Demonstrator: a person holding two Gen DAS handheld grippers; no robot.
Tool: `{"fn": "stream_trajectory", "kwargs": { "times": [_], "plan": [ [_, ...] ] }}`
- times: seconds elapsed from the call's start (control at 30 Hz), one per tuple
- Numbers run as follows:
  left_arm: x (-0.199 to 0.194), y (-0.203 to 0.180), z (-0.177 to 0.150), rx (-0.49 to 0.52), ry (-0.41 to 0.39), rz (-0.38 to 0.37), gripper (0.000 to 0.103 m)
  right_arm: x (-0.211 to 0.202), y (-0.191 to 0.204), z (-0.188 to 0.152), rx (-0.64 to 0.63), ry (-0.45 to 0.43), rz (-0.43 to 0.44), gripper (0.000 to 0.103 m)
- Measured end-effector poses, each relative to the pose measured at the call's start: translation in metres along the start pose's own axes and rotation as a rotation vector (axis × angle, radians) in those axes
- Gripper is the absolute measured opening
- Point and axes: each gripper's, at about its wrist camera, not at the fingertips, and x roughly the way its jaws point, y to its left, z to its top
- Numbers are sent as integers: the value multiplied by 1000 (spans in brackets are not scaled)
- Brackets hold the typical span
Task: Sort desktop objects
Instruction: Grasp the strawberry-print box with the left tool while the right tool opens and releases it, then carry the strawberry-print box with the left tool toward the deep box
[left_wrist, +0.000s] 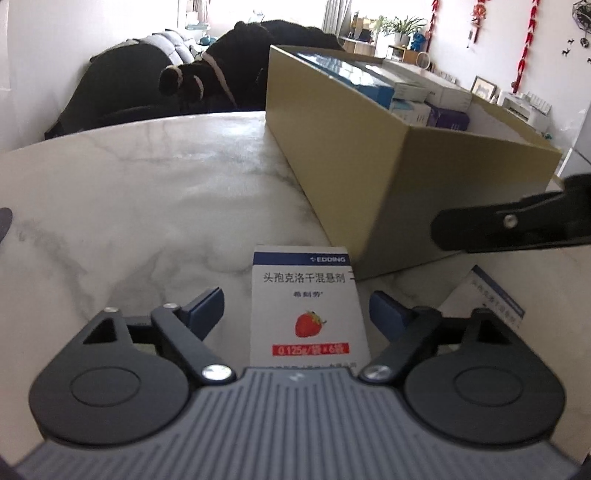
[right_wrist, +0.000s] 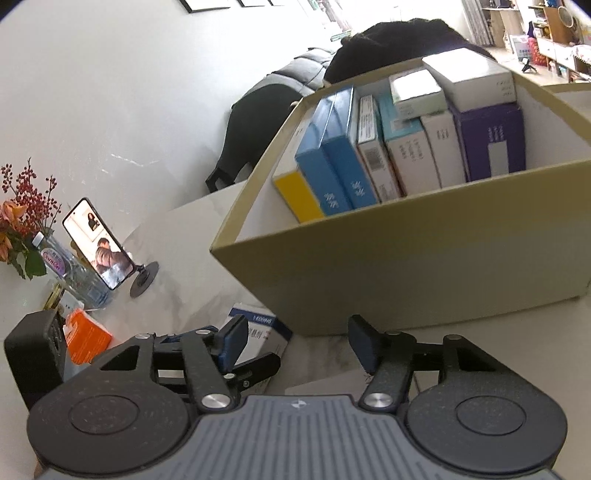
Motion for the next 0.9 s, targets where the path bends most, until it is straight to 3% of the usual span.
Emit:
{"fn": "stream_trajectory", "kwargs": {
  "times": [0.6, 0.9],
  "plan": [
    [1, 6, 1, -32, -11, 20, 61, -6, -6, 6, 32, -23, 11, 79],
    [3, 7, 4, -52, -13, 24, 60, -6, -8, 5, 49, -26, 2, 81]
  ]
}}
